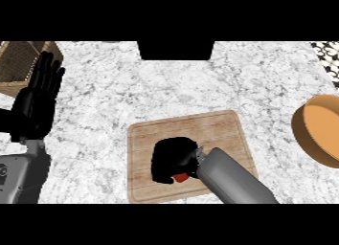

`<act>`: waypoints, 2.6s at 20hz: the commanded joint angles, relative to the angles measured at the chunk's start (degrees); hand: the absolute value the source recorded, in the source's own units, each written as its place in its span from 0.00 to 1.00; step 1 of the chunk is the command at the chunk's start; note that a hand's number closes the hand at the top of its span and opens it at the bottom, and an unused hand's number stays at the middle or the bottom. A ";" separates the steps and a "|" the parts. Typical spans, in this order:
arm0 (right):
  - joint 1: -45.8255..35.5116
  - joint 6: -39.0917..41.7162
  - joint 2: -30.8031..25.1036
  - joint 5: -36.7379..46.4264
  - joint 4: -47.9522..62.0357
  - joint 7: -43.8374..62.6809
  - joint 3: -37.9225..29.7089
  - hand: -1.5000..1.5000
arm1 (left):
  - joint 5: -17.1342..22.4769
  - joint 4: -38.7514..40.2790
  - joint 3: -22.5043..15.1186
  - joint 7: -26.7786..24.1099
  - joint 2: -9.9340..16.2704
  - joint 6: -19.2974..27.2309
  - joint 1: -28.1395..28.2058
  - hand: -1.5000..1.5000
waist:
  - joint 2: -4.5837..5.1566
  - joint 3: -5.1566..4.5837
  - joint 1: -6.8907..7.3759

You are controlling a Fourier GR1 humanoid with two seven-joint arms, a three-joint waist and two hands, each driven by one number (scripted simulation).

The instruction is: Pick the bell pepper from the cutting board and place it in the pot

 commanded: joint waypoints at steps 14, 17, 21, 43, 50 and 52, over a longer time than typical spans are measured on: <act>-4.17 -11.30 1.77 1.41 0.59 52.08 -36.63 1.00 | -0.76 -1.82 1.62 0.61 0.58 1.09 2.34 0.50 | 0.00 0.17 -4.16; -8.43 -17.32 1.95 5.09 -0.67 65.74 -41.59 1.00 | -0.73 -2.07 0.99 0.37 0.26 0.65 2.33 0.50 | 0.02 0.08 -3.02; -15.05 -21.38 1.17 14.00 -1.69 85.11 -44.66 1.00 | -0.21 -1.66 1.00 0.22 0.72 -0.53 2.31 0.50 | 0.14 -0.11 -1.13; -9.49 -4.72 -3.85 36.60 -27.00 108.34 -51.29 1.00 | -0.77 -0.55 1.10 -2.67 -0.91 -0.92 3.98 0.50 | 0.13 0.42 -2.18; 4.47 -6.88 -10.75 27.34 -40.72 97.85 -59.23 1.00 | -1.87 -6.67 -1.17 0.28 -3.18 0.94 5.32 0.50 | 0.41 0.47 -0.97; 8.75 -5.62 -12.12 24.03 -45.31 95.11 -61.09 1.00 | -1.16 -2.63 0.72 -1.06 -1.74 -0.70 3.88 0.50 | 0.52 0.45 -1.17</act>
